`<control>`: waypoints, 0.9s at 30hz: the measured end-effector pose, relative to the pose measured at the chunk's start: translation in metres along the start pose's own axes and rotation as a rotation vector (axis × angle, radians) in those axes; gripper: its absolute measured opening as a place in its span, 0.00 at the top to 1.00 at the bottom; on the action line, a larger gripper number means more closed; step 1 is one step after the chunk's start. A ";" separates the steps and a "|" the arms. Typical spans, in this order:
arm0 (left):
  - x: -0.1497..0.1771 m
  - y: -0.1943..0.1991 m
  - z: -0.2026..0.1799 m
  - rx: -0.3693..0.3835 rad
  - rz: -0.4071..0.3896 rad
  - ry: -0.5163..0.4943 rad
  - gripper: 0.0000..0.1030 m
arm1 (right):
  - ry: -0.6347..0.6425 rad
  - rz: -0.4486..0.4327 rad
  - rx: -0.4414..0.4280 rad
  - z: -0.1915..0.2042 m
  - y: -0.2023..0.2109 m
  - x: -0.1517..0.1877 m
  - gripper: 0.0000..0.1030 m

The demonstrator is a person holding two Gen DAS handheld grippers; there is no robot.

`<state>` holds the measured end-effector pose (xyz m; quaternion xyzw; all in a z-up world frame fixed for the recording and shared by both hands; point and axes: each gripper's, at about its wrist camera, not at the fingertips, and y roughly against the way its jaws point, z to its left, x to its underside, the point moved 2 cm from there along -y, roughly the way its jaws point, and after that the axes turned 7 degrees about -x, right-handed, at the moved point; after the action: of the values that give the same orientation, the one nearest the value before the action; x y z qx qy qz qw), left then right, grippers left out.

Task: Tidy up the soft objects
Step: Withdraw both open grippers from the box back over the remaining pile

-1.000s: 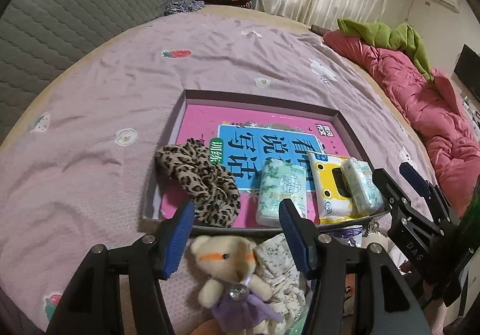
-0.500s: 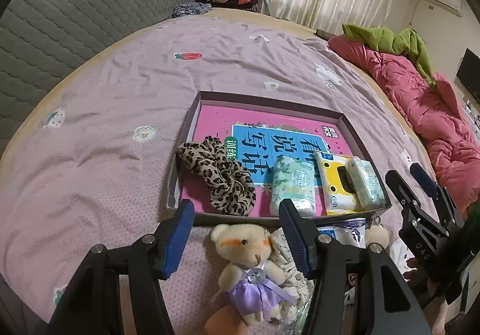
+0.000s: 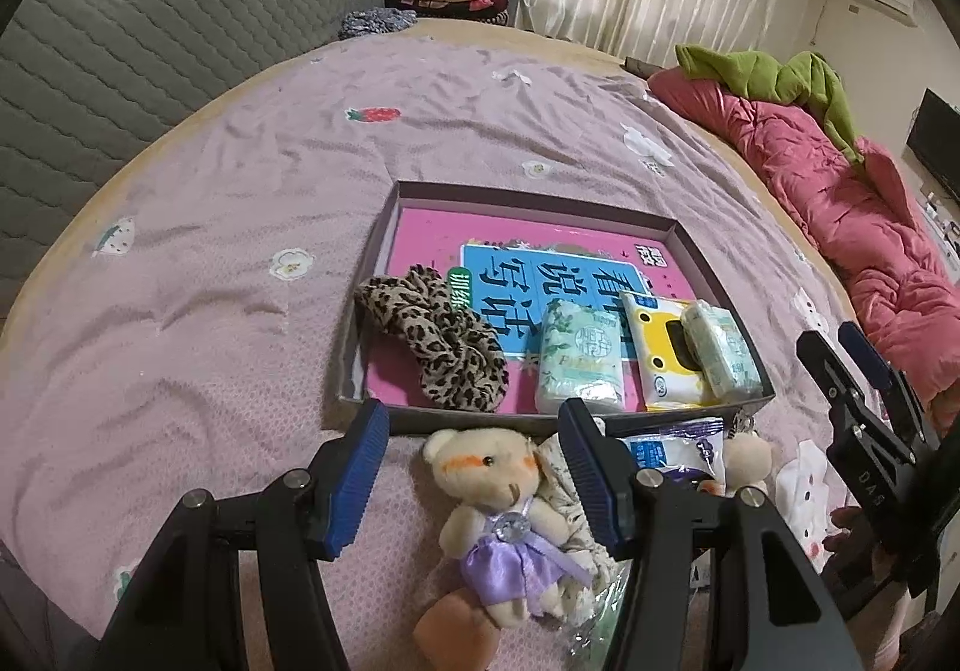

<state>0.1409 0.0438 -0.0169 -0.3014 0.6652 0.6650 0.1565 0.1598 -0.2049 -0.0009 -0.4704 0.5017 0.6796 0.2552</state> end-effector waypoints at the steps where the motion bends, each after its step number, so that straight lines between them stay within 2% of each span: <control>1: 0.000 0.002 0.001 0.006 -0.001 0.004 0.43 | -0.003 0.003 0.007 0.000 0.001 0.001 0.27; 14: 0.006 0.025 0.012 0.028 -0.024 0.017 0.43 | -0.015 0.010 0.064 0.008 0.028 0.010 0.27; 27: 0.021 0.044 0.010 0.046 -0.041 -0.016 0.43 | 0.007 -0.043 0.132 0.019 0.067 0.010 0.27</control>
<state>0.0962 0.0467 0.0040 -0.3061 0.6726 0.6486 0.1823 0.0932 -0.2128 0.0210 -0.4656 0.5362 0.6378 0.2984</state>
